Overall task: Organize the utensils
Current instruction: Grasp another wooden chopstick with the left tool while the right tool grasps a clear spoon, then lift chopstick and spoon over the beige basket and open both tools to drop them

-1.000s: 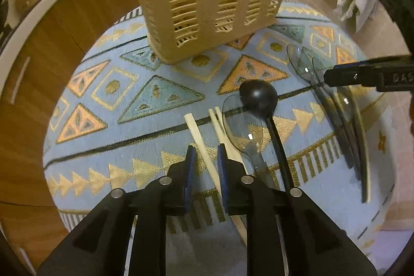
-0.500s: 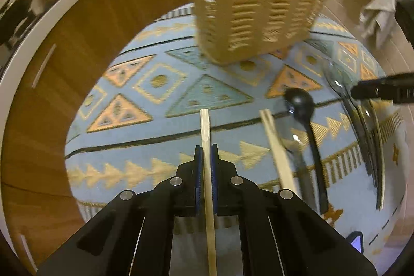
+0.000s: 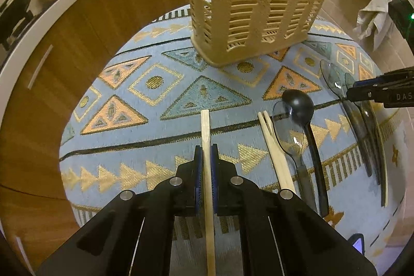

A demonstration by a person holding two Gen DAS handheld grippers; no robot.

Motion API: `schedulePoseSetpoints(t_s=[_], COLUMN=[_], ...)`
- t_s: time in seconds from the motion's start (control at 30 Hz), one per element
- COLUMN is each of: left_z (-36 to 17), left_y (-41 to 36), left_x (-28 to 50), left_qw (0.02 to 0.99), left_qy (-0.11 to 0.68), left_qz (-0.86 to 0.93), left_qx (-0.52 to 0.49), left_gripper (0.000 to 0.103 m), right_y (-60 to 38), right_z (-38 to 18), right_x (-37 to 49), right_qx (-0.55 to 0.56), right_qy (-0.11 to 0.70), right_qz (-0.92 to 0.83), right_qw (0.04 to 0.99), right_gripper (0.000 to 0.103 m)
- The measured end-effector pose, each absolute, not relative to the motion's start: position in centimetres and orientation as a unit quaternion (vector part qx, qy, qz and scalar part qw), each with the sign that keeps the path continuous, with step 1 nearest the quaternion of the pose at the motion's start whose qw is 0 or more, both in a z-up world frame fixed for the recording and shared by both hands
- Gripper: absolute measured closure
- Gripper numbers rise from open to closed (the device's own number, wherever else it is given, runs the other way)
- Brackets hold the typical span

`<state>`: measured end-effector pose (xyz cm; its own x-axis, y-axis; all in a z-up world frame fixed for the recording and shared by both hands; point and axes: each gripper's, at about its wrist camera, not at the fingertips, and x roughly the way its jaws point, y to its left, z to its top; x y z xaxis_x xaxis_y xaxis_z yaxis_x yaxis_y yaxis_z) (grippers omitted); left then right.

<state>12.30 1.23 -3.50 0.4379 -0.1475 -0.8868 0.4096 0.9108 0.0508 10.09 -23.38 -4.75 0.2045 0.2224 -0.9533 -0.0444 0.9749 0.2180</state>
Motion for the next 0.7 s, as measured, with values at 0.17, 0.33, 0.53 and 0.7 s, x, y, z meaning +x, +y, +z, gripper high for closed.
schedulePoseSetpoints(t_s=[0.17,0.33,0.53,0.7], left_z=[-3.3,-1.9,2.2,7.0], left_y=[1.3,1.8,2.0,1.9], left_x=[12.7,12.4,10.7,9.7], left_qw=[0.841,0.86,0.895,0.906], left_qy=[0.5,0.468,0.39,0.332], left_qz=[-0.172,-0.189,-0.215,-0.256], left_qx=[0.118,0.07,0.012,-0.058], left_gripper=[0.099,0.099,0.099,0.099], right_y=[-20.6,-20.4,-21.3,-21.2], right_z=[-4.7,-4.2,1.6,8.0], right_x=[10.1,9.9,7.2,5.3], right_qx=[-0.009,0.005,0.02,0.027], right_qy=[0.628,0.614,0.503,0.383], right_qz=[0.069,0.078,0.126,0.147], right_qw=[0.775,0.786,0.855,0.912], right_gripper=[0.071,0.072,0.072,0.072])
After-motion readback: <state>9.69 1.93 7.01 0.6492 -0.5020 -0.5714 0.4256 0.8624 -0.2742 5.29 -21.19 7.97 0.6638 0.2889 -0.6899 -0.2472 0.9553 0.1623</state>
